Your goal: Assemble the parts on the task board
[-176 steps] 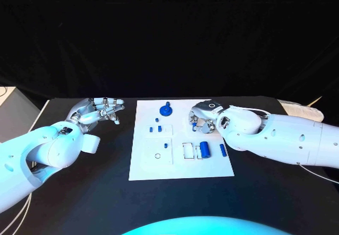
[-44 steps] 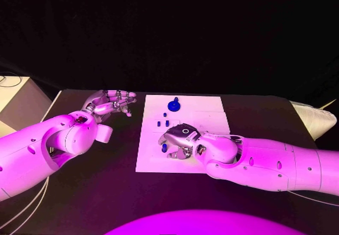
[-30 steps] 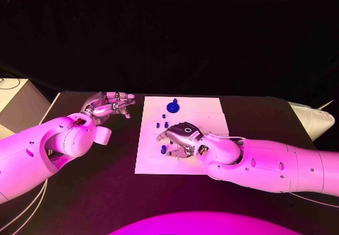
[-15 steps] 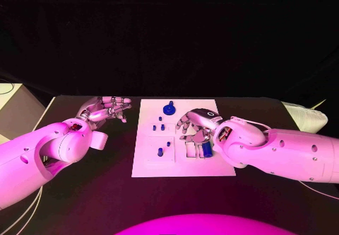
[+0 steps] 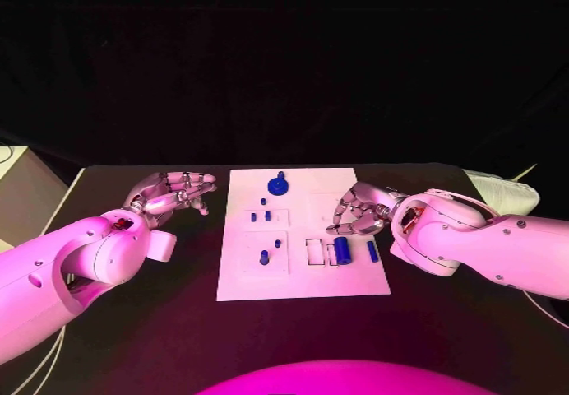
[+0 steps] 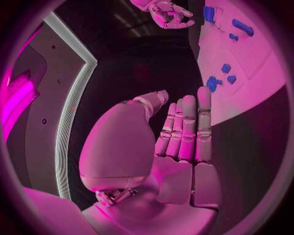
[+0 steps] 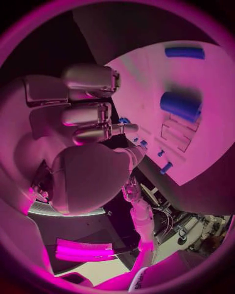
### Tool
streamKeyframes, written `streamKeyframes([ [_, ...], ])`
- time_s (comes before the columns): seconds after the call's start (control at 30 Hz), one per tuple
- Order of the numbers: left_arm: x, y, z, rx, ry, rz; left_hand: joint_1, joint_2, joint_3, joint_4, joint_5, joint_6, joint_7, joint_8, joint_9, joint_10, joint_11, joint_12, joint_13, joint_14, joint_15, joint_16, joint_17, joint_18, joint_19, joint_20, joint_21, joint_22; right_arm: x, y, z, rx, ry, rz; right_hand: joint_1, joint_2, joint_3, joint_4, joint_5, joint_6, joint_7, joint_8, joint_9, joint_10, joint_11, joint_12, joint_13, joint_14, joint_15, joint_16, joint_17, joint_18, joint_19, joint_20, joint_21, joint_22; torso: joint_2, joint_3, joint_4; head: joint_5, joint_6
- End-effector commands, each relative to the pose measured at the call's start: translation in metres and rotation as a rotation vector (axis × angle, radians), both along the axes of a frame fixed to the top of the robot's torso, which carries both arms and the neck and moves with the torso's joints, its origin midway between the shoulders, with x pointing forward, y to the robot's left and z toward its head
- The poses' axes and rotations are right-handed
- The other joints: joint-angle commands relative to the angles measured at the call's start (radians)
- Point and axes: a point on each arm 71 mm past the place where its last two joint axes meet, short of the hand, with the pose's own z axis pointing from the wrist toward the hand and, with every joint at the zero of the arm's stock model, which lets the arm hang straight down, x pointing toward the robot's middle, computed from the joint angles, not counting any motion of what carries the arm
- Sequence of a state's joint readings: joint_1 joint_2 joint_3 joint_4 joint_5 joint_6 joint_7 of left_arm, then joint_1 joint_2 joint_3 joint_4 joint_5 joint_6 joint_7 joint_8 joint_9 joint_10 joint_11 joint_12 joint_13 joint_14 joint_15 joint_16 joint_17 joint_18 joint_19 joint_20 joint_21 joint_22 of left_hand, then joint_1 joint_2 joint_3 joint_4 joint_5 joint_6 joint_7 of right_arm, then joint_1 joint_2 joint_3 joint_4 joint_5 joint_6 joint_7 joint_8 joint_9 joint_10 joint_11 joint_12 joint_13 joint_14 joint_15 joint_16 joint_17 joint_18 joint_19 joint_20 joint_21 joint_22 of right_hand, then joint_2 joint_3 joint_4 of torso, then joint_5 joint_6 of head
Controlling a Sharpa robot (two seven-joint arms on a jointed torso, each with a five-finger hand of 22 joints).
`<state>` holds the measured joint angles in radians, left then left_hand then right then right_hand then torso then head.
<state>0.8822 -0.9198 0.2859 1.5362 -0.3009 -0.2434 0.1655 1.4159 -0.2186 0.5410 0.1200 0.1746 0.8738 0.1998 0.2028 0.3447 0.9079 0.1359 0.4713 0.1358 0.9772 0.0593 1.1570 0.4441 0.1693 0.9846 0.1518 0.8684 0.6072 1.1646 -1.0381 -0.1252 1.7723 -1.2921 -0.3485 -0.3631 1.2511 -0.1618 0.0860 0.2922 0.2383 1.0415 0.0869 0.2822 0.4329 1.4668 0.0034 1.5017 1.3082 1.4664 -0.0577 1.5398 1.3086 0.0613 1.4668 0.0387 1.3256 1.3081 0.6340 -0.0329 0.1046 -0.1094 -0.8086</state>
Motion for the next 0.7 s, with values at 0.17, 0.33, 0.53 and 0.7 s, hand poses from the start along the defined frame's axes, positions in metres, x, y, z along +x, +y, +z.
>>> streamKeyframes([
  [0.17,-0.002,-0.003,0.002,-0.018,-0.012,-0.019,0.010,0.000,-0.001,0.008,0.005,0.002,0.000,0.003,0.001,-0.007,0.001,0.006,-0.001,-0.006,0.002,-0.001,0.001,0.015,0.008,-0.001,-0.005,-0.002,-0.010,-0.016,-0.015,-0.085,0.156,-0.138,-0.031,0.013,-0.068,0.002,0.007,-0.005,-0.003,0.010,0.015,0.073,0.003,0.018,0.219,0.092,-0.006,0.012,0.200,-0.011,0.051,-0.001,0.022,0.089,0.001,-0.0021,0.0020,-0.008,-0.002],
  [0.33,-0.003,-0.003,0.002,-0.018,-0.013,-0.020,0.010,0.000,-0.001,0.008,0.005,0.002,0.000,0.003,0.001,-0.007,0.001,0.006,-0.001,-0.006,0.002,-0.001,0.001,0.015,0.008,-0.001,-0.005,-0.002,-0.014,-0.019,-0.021,-0.114,0.172,-0.167,-0.057,0.022,-0.121,0.003,0.018,-0.004,-0.004,0.013,0.023,0.075,0.002,0.022,0.223,0.094,-0.006,0.015,0.211,-0.012,0.052,-0.001,0.032,0.099,0.001,-0.0020,0.0028,-0.008,-0.004],
  [0.53,-0.004,-0.003,0.002,-0.019,-0.014,-0.022,0.009,0.000,-0.001,0.009,0.005,0.002,0.000,0.003,0.001,-0.006,0.001,0.007,-0.001,-0.006,0.002,-0.001,0.001,0.015,0.008,-0.001,-0.005,-0.002,-0.018,-0.020,-0.030,-0.144,0.184,-0.187,-0.078,0.029,-0.171,0.004,0.021,-0.002,-0.005,0.017,0.029,0.075,0.001,0.021,0.225,0.095,-0.006,0.017,0.217,-0.014,0.052,-0.001,0.038,0.106,0.001,-0.0026,0.0011,-0.008,-0.006],
  [0.7,-0.004,-0.003,0.002,-0.019,-0.014,-0.023,0.009,0.000,-0.001,0.009,0.005,0.002,0.000,0.003,0.001,-0.006,0.001,0.007,-0.001,-0.006,0.002,-0.001,0.001,0.015,0.008,-0.001,-0.005,-0.002,-0.019,-0.019,-0.037,-0.163,0.182,-0.191,-0.095,0.029,-0.196,0.005,0.011,-0.001,-0.006,0.020,0.033,0.076,0.000,0.021,0.226,0.095,-0.007,0.017,0.219,-0.014,0.053,-0.001,0.041,0.110,0.001,-0.0001,0.0030,-0.006,-0.009],
])
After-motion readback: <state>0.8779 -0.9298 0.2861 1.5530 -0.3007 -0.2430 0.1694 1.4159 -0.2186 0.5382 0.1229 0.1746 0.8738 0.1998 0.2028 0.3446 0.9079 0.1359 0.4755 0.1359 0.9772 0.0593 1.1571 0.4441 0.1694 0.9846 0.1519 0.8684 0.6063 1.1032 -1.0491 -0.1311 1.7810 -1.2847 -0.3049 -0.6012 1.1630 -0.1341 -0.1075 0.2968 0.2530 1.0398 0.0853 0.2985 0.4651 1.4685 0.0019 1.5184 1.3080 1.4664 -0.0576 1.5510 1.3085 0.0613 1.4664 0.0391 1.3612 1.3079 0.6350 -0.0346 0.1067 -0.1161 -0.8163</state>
